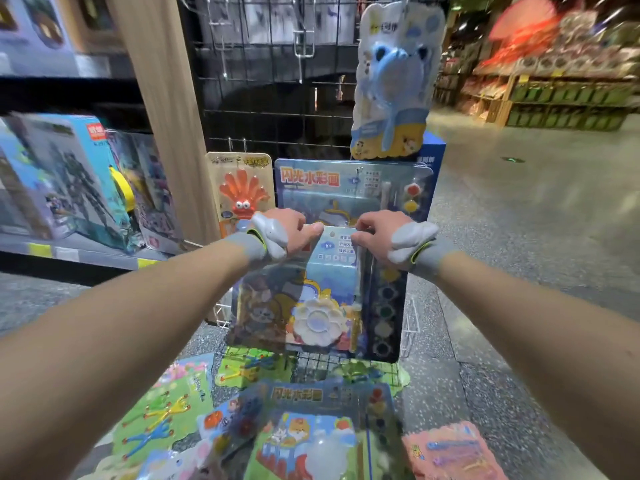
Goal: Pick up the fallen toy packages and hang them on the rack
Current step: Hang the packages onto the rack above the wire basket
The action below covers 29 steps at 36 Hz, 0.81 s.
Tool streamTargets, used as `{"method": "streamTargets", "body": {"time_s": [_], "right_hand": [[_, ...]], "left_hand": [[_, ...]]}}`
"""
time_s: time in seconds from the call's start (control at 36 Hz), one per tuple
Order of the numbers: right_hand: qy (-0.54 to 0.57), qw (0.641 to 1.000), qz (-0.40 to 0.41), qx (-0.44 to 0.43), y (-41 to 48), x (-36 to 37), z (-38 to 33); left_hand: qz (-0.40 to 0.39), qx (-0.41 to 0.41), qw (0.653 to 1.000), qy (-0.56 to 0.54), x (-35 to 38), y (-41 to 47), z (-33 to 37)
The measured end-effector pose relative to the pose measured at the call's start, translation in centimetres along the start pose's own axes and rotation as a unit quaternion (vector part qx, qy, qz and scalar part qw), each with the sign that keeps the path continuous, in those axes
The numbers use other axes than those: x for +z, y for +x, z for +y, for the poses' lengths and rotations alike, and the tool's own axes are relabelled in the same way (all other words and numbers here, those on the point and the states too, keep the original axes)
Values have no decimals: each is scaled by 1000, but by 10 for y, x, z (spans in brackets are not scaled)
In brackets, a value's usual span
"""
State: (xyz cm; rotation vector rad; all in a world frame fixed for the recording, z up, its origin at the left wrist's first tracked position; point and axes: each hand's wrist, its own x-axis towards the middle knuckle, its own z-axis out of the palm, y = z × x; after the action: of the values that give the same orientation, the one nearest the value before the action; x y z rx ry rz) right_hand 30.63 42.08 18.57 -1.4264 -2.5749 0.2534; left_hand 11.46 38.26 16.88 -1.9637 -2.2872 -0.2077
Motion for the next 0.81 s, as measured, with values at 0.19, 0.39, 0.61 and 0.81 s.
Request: {"method": "streamTargets", "body": {"time_s": [0.19, 0.39, 0.61, 0.81], "right_hand": [[1, 998, 64, 12, 7, -39, 7], [15, 991, 131, 27, 20, -61, 20], [-7, 988, 150, 26, 29, -76, 25], [-35, 988, 149, 35, 38, -79, 22]], "left_hand": [[38, 33, 999, -4, -36, 26, 15], [68, 36, 997, -28, -56, 46, 26], [85, 23, 995, -37, -67, 54, 34], [116, -7, 992, -48, -59, 62, 29]]}}
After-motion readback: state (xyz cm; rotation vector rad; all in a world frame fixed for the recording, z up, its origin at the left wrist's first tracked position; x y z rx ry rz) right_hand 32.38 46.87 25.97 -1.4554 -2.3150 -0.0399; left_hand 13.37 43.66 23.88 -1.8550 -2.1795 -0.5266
